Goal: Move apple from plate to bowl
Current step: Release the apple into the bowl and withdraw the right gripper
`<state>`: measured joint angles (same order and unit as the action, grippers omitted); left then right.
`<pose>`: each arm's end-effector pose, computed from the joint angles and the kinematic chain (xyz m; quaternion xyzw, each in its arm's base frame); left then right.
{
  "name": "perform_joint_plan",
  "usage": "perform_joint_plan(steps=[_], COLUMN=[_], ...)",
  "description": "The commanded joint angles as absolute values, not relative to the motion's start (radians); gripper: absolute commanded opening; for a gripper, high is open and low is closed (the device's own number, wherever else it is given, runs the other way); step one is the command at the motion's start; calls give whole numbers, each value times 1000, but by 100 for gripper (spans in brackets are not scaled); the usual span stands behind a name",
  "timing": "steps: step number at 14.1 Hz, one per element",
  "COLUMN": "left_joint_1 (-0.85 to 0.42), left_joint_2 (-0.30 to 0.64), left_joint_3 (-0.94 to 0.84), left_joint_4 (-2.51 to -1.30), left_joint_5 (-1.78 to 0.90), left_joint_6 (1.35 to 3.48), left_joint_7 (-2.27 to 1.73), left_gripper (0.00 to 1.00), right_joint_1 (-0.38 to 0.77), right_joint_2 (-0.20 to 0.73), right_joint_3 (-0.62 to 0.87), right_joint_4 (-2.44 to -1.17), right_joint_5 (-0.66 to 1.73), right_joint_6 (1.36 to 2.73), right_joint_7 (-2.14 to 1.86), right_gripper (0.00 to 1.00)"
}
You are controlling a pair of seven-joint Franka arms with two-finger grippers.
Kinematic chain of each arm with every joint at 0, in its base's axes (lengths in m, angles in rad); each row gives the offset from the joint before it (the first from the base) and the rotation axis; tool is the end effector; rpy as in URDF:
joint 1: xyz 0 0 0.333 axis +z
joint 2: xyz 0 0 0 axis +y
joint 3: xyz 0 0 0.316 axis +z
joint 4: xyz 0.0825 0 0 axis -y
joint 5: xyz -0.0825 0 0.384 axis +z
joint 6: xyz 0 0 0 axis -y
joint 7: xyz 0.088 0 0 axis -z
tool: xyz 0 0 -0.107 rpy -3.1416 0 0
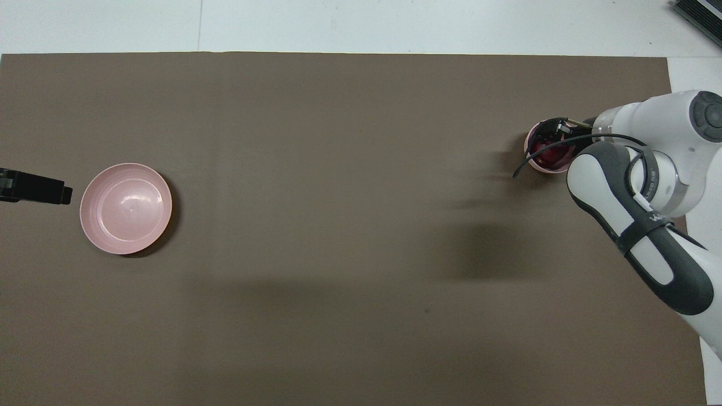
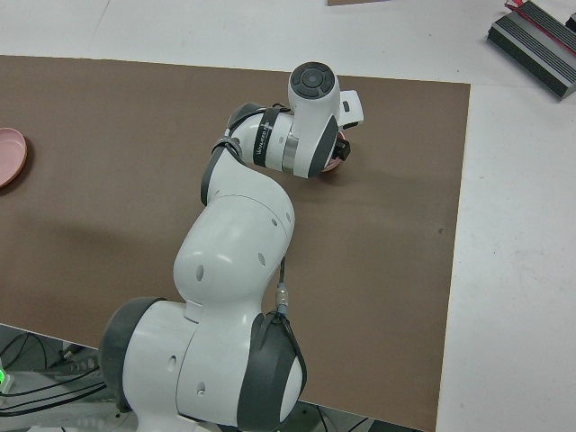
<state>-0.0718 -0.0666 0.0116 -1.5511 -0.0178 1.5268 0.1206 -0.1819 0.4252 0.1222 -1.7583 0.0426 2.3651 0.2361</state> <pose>0.5281 -0.0336 0.6659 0.9956 -0.0908 0.0214 0.0086 0.6713 -0.0475 0.3461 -0.9807 0.1678 -0.0879 0.0487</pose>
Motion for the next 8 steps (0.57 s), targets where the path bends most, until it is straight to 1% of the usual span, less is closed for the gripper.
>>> perform_joint_plan(steps=[1,3,5,8], left_joint_1=[-94,-91,-83,-84], left_joint_2=[-84,-75,-74,-54], left_joint_3=[23,21,21,25], left_joint_4=[-1575,-1566,-1563,-1528], left_joint_5=[14,9,9,17], left_joint_6=[1542,1528,1522,1480], left_joint_7=[109,109,110,112], left_gripper=[100,100,100,100], right_joint_1=[-187,-184,-176,-176], right_joint_2=[342,295,246,198], right_joint_3=[132,133,135,141], right_joint_4=[-1761,-1752,-1735,-1698], right_joint_5=[-21,-50,-104,-103], right_joint_6=[2286,2222,2116,1995], right_joint_7=[206,204,189,76], right_gripper=[100,100,100,100])
